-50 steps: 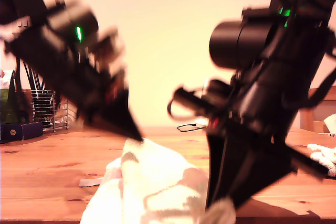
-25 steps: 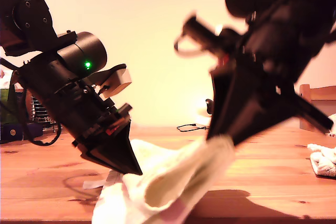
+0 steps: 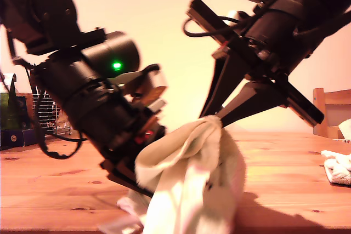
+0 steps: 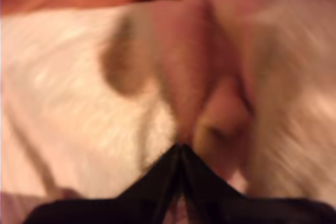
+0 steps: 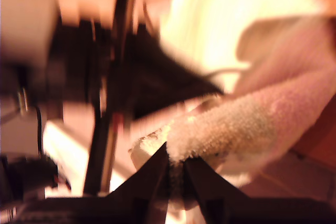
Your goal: Fold the tea towel in front of you. After folding it, place it to the right side.
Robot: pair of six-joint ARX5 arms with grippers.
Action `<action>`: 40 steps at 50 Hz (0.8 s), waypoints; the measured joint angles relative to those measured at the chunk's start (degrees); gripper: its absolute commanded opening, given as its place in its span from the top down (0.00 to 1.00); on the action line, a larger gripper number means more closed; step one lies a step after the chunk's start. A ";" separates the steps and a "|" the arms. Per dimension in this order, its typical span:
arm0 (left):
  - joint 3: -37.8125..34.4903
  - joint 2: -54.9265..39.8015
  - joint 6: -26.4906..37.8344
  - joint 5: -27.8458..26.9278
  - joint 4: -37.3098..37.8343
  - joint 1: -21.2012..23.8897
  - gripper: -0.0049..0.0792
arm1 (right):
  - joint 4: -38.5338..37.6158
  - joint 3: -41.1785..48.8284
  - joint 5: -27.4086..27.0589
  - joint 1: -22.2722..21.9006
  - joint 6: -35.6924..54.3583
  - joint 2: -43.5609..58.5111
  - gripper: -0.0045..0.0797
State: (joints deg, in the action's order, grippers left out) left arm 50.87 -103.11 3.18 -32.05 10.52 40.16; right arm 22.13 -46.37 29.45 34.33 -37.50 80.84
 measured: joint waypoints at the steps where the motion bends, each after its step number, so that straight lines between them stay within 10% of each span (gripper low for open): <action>1: 0.00 0.00 -0.02 0.00 0.00 0.09 0.97 | -0.22 0.00 0.00 -0.33 0.00 0.00 0.96; 40: 0.00 0.00 -6.03 -1.11 -6.47 3.65 0.97 | -5.44 0.00 -1.51 -3.34 -0.15 0.00 0.96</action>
State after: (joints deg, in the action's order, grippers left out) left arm 50.87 -103.11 -2.85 -33.17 4.05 43.81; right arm 16.69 -46.37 27.94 30.98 -37.65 80.84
